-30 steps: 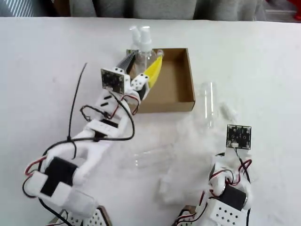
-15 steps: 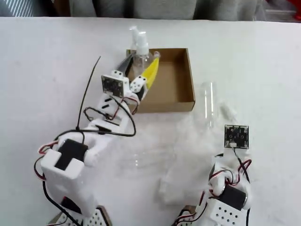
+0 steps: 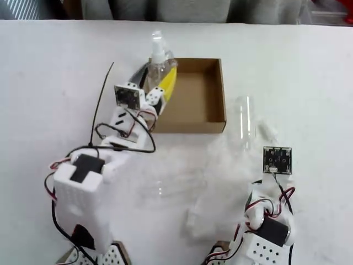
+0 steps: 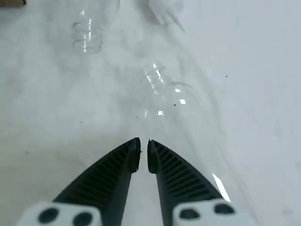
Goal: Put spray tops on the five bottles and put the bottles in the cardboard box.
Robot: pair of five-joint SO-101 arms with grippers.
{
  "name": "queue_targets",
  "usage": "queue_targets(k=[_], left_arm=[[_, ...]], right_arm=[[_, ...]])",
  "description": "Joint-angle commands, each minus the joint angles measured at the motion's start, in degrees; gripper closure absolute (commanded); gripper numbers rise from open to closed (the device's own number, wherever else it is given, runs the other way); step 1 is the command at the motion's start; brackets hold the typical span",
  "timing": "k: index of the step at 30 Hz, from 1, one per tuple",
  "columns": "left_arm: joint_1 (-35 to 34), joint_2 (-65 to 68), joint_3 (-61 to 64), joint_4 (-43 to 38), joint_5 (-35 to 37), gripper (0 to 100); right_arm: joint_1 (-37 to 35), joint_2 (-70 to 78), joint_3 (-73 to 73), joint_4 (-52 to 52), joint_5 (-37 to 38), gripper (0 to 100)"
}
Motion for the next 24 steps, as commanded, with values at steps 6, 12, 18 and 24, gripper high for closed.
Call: queue_targets(k=[6, 12, 18, 24], left_arm=[[-0.3, 6.0, -10.0, -1.7, 0.4, 82], [1.4, 6.4, -7.8, -1.7, 0.4, 82], [1.5, 6.4, -7.2, -1.3, 0.4, 82], [1.5, 6.5, -6.9, -1.3, 0.4, 82]], right_arm=[[0.1, -0.5, -0.3, 0.6, 0.6, 98.1], [0.1, -0.5, -0.3, 0.6, 0.6, 98.1], [0.3, -0.5, -0.3, 0.6, 0.7, 98.1], [0.3, -0.5, -0.3, 0.6, 0.7, 98.1]])
